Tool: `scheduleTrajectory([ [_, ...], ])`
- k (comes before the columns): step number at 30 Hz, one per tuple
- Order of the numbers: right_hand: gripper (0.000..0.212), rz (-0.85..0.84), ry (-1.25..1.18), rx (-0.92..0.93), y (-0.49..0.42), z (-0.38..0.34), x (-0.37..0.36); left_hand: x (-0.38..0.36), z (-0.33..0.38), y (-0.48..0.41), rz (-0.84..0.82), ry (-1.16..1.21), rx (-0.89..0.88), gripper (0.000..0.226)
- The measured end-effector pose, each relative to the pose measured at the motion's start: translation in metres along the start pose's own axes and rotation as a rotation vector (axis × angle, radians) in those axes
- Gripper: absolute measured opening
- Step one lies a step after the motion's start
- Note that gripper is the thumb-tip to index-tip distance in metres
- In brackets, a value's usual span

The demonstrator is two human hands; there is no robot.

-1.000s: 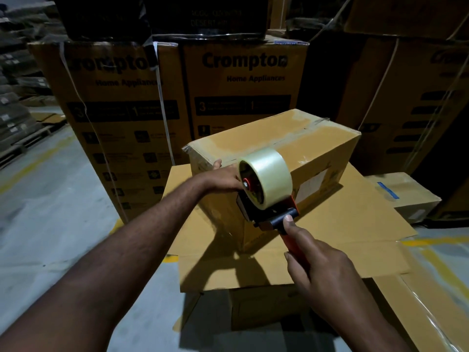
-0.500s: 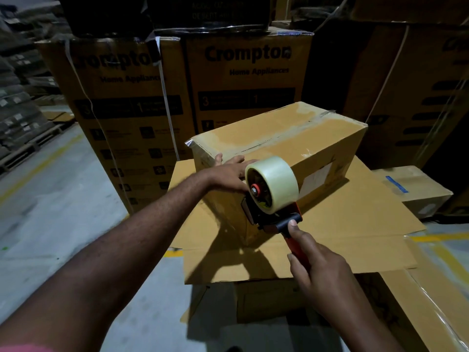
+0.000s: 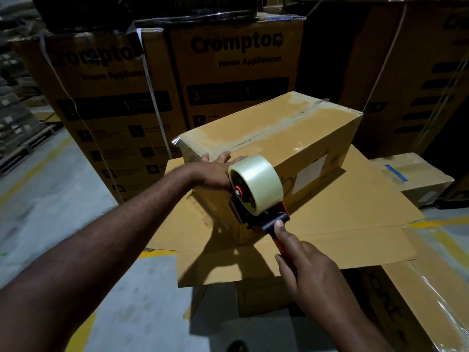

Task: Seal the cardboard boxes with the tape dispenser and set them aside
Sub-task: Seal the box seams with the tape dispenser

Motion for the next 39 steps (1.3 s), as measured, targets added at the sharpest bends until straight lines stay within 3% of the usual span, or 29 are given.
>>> scheduleTrajectory([
  [3, 0.089, 0.027, 0.056, 0.078, -0.004, -0.008, -0.009, 0.001, -0.011, -0.01, 0.016, -0.013, -0.018, 0.088],
  [6, 0.087, 0.012, 0.121, 0.082, -0.01, -0.01, -0.021, 0.0, -0.024, -0.025, 0.037, -0.174, -0.072, 0.095],
  [10, 0.07, 0.011, -0.09, -0.052, -0.015, -0.004, -0.015, 0.003, -0.033, -0.04, 0.095, -0.197, -0.177, 0.077],
  [14, 0.057, -0.142, -0.328, -0.249, -0.02, 0.023, -0.005, 0.001, -0.04, -0.042, 0.43, -0.122, -0.328, 0.078],
  [17, 0.051, -0.229, -0.478, -0.336, -0.018, 0.037, 0.016, -0.005, -0.037, -0.031, 0.698, -0.042, -0.438, 0.064],
  [20, 0.045, -0.274, -0.68, -0.42, -0.017, 0.045, 0.045, -0.013, -0.035, -0.025, 0.839, 0.045, -0.534, 0.05],
  [23, 0.048, -0.244, -0.799, -0.454, -0.027, 0.047, 0.079, -0.018, -0.023, -0.016, 1.001, -0.056, -0.774, 0.036],
  [27, 0.058, -0.083, -0.815, -0.32, -0.062, 0.041, 0.109, -0.022, -0.023, -0.017, 1.191, -0.043, -0.958, 0.033],
  [32, 0.066, 0.033, -0.941, -0.134, -0.124, -0.013, 0.088, -0.023, -0.042, -0.028, 1.256, 0.11, -0.878, 0.039],
  [39, 0.058, 0.142, -0.916, -0.001, -0.222, -0.062, 0.025, -0.038, -0.039, -0.03, 1.101, 0.266, -0.738, 0.069],
])
Point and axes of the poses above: each hand's wrist, its own y-axis away from the middle knuckle, its own x-axis out of the back of the hand, z = x × y, the point moved 8 cm from there along -y, towards the middle knuckle, and after that the axes turned 10 degrees about y, right-handed, at the moved point
